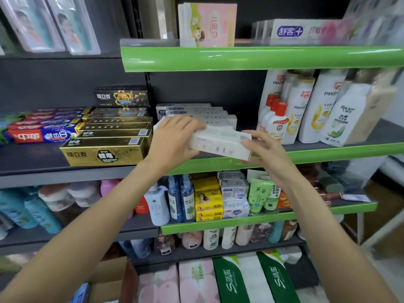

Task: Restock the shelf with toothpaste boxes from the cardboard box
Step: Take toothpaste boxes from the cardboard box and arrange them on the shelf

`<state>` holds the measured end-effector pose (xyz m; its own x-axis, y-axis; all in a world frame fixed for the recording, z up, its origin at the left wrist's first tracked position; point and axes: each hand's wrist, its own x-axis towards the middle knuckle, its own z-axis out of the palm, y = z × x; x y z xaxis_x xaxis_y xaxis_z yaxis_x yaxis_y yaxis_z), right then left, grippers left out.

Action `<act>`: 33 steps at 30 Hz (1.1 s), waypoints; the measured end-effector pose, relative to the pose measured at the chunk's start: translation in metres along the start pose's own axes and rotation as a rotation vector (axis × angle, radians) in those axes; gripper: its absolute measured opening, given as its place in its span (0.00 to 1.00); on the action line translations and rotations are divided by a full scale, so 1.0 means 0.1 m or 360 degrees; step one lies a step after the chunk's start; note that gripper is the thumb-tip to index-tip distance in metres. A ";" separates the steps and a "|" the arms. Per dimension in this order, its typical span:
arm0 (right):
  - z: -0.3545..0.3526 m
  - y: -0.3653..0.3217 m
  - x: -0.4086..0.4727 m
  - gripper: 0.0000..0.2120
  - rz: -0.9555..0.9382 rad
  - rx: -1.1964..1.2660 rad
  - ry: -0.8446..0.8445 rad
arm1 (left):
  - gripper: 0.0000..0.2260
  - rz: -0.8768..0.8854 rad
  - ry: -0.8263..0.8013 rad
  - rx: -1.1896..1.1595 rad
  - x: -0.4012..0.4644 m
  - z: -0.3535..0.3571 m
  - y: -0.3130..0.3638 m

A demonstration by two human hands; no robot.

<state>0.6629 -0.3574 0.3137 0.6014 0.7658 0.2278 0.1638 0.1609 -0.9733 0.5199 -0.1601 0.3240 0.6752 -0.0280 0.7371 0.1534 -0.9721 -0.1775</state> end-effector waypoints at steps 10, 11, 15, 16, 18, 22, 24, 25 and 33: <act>0.17 -0.10 0.32 0.15 0.0116 0.0056 0.0318 | 0.23 -0.0715 -0.0675 -0.0769 0.14 -0.26 -0.34; 0.14 -0.08 0.34 0.16 0.0163 0.0143 0.0338 | 0.21 -0.0825 -0.0678 -0.0938 0.09 -0.26 -0.41; 0.04 0.01 0.38 0.12 0.0248 0.0296 0.0332 | 0.13 -0.1066 -0.0798 -0.1404 -0.06 -0.24 -0.66; 0.04 0.05 0.39 0.11 0.0242 0.0305 0.0321 | 0.15 -0.1030 -0.0831 -0.1400 -0.05 -0.23 -0.69; 0.07 0.11 0.43 0.12 0.0203 0.0278 0.0294 | 0.17 -0.0986 -0.0839 -0.1344 -0.01 -0.20 -0.73; 0.02 0.24 0.58 0.19 -0.0175 -0.1205 0.0398 | 0.15 -0.0714 -0.0883 -0.0648 0.01 -0.03 -0.67; 0.02 0.31 0.63 0.19 -0.0376 -0.1932 0.0516 | 0.14 -0.0518 -0.0818 -0.0196 -0.05 0.04 -0.58; 0.05 0.34 0.62 0.20 -0.0468 -0.2088 0.0580 | 0.15 -0.0469 -0.0769 -0.0087 -0.09 0.06 -0.54; 0.62 0.45 0.13 0.11 -0.1215 -0.1633 0.0276 | 0.12 -0.0350 0.0053 -0.0131 -0.74 -0.27 -0.21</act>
<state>0.6301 -0.3015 0.2709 0.1706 0.5896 0.7895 0.9852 -0.0890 -0.1465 0.4474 -0.1439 0.2912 0.6077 0.1802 0.7735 0.2342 -0.9713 0.0423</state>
